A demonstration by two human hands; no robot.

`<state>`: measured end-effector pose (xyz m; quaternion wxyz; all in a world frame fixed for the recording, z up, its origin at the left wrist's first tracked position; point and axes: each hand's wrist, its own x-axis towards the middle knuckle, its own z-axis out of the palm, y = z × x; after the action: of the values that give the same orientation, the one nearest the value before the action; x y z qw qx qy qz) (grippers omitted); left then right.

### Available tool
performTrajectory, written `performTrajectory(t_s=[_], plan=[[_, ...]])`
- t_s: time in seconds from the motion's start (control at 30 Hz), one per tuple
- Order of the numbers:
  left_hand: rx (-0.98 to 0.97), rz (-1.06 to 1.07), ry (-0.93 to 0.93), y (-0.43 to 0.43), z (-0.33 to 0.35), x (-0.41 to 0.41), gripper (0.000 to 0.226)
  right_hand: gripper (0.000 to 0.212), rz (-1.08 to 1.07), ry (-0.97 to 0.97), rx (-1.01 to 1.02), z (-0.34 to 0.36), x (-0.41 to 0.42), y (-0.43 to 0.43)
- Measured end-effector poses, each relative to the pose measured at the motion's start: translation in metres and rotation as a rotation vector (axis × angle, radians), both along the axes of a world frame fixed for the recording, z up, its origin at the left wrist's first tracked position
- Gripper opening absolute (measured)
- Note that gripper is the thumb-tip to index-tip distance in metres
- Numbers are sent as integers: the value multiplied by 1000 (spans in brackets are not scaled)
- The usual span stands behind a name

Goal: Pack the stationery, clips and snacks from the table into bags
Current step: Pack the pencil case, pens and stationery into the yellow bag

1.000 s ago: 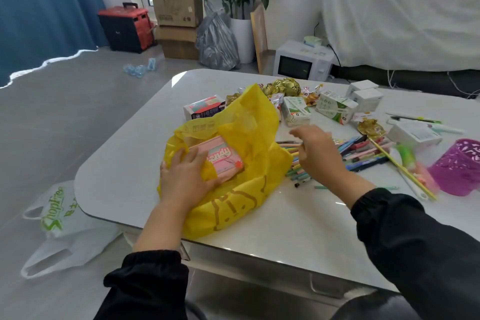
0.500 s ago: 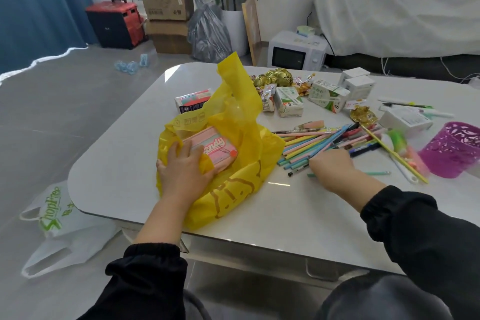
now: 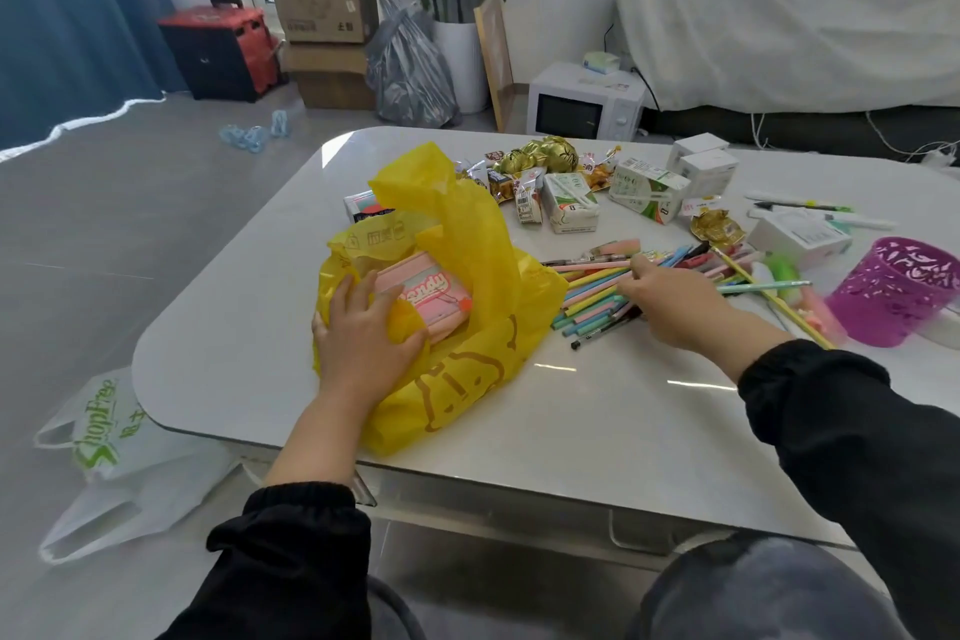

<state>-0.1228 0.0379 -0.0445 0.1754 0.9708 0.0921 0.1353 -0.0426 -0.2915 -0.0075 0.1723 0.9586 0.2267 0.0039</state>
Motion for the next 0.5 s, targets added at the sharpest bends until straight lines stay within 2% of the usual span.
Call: performTrajectory(t_s=[0.33, 0.43, 0.5], plan=[[-64, 12, -64, 1, 0, -2, 61, 13, 131, -33, 3, -13, 10, 10], [-75, 23, -73, 1, 0, -2, 61, 12, 227, -115, 97, -9, 6, 16], [-89, 30, -78, 0, 0, -2, 62, 23, 265, -160, 177, -6, 4, 22]])
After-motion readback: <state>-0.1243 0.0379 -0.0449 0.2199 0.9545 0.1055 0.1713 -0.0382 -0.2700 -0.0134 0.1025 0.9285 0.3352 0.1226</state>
